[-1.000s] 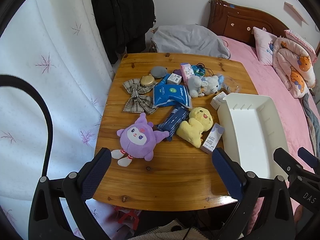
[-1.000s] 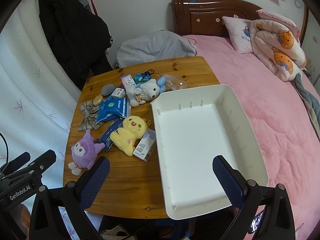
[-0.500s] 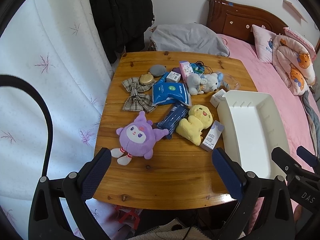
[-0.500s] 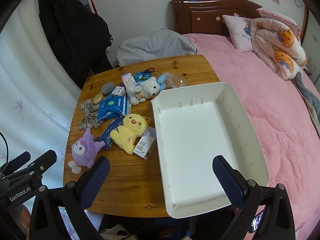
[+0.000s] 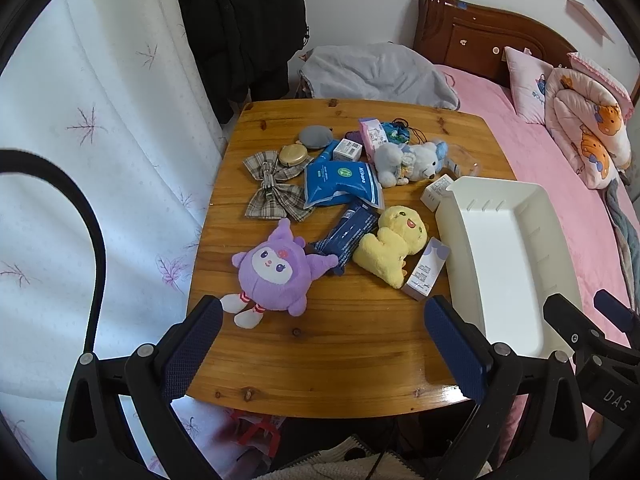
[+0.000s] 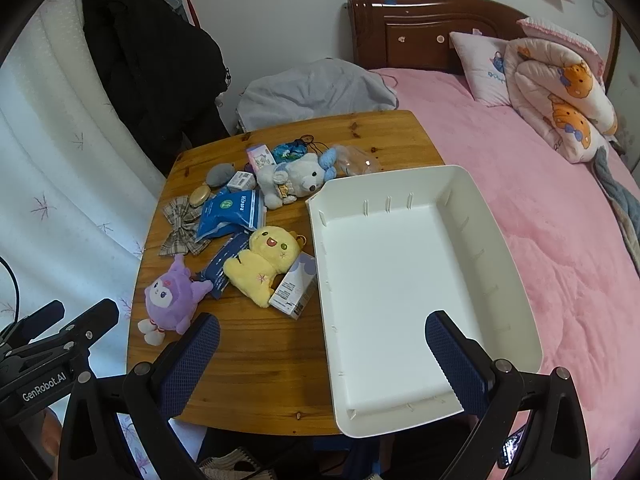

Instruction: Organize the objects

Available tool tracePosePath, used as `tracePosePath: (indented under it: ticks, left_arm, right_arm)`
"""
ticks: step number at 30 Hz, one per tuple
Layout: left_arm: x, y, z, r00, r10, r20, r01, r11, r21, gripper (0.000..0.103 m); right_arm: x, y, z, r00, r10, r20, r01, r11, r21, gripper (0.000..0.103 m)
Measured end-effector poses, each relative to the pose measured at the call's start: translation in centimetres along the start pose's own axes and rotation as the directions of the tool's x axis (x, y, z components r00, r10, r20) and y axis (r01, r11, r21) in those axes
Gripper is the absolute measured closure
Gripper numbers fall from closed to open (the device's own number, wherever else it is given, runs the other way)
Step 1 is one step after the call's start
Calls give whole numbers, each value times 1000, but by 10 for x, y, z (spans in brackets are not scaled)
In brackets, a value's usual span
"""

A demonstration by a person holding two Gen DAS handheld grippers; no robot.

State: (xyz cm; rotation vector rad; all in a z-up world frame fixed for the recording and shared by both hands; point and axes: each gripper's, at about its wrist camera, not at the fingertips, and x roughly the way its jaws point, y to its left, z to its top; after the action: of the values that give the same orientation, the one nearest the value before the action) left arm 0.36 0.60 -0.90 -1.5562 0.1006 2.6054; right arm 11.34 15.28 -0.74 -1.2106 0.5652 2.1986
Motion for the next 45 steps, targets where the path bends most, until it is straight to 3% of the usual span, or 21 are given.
tracePosePath:
  ticks: [19,24,32,38,41,45]
  left_arm:
    - [-5,17,9,1000,3,28,-3,1000,11,2]
    - [-11,36,17,997,38,70,-37,999,-12,2]
    - [-12,77,27,992,41,115,-33,997,-71,2]
    - [-4,97,33,992,31,123,-17,993,-114,2]
    - [4,103,35,992,21,121,-7,993,-115,2]
    - [14,111,37,991,-7,132,24,991,-129,2]
  right_arm:
    - [-5,10,2,999,-15,37,17,999,-39,0]
    - [-9,26,8,994,-63,85,73,991,-114,0]
    - [-4,53,23,987,-85,136,111,973,-201,0]
    - [8,58,36,990,21,137,1,988,-157,0]
    - [14,61,44,988,12,154,10,990,-137,0]
    - [32,70,56,994,2,112,13,991,-136,0]
